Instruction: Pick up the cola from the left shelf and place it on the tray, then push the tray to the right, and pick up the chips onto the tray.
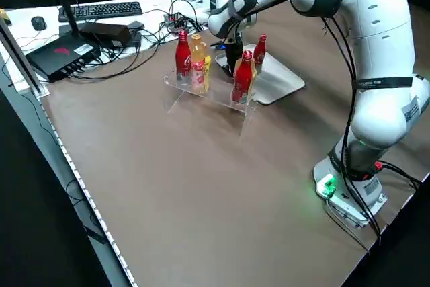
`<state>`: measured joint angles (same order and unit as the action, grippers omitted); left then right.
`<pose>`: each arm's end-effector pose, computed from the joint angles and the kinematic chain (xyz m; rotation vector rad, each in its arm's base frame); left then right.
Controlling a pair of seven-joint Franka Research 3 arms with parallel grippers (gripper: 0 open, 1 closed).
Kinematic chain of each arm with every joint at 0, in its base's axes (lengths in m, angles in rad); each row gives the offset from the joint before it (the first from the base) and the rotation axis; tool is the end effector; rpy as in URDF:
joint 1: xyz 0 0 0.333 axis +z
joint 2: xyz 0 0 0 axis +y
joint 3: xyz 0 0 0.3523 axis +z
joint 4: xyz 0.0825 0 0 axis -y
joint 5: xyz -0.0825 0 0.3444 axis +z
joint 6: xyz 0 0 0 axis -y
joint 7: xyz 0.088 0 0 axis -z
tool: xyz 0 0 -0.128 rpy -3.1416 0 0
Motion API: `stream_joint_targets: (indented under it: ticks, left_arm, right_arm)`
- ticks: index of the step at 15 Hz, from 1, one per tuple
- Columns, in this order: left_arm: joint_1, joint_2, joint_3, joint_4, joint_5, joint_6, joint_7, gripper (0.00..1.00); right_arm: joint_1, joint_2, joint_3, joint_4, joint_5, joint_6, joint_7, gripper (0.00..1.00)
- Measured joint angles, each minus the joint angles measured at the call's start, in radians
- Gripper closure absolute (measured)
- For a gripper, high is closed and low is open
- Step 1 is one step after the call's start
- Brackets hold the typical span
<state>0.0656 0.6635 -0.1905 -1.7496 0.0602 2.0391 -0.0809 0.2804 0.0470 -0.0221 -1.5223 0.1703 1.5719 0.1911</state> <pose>0.6061 -0.0615 0.2122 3.0511 -0.0960 -0.5660 0.5083 0.1571 0.6381 -2.9739 -0.1000 0.0525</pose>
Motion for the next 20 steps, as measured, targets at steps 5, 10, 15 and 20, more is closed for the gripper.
stream_joint_targets:
  ticks: [5, 10, 15, 20]
  left_arm:
    - [-0.003, 0.001, 0.001, 0.0, 0.002, 0.0, -0.017, 0.91]
    - [-0.021, -0.002, 0.001, 0.004, 0.002, 0.002, -0.013, 0.95]
    - [-0.095, 0.004, 0.001, 0.009, -0.006, 0.016, -0.027, 0.95]
    - [-0.242, 0.026, -0.001, 0.045, -0.086, 0.037, -0.161, 0.95]
  right_arm:
    - [0.015, 0.047, 0.005, -0.001, 0.011, 0.016, 0.0, 0.99]
    - [0.02, 0.053, 0.004, -0.012, 0.01, 0.012, 0.0, 0.99]
    - [0.018, 0.116, -0.001, -0.019, 0.008, 0.042, -0.001, 0.99]
    - [0.05, 0.173, 0.005, -0.021, 0.009, 0.042, 0.054, 0.99]
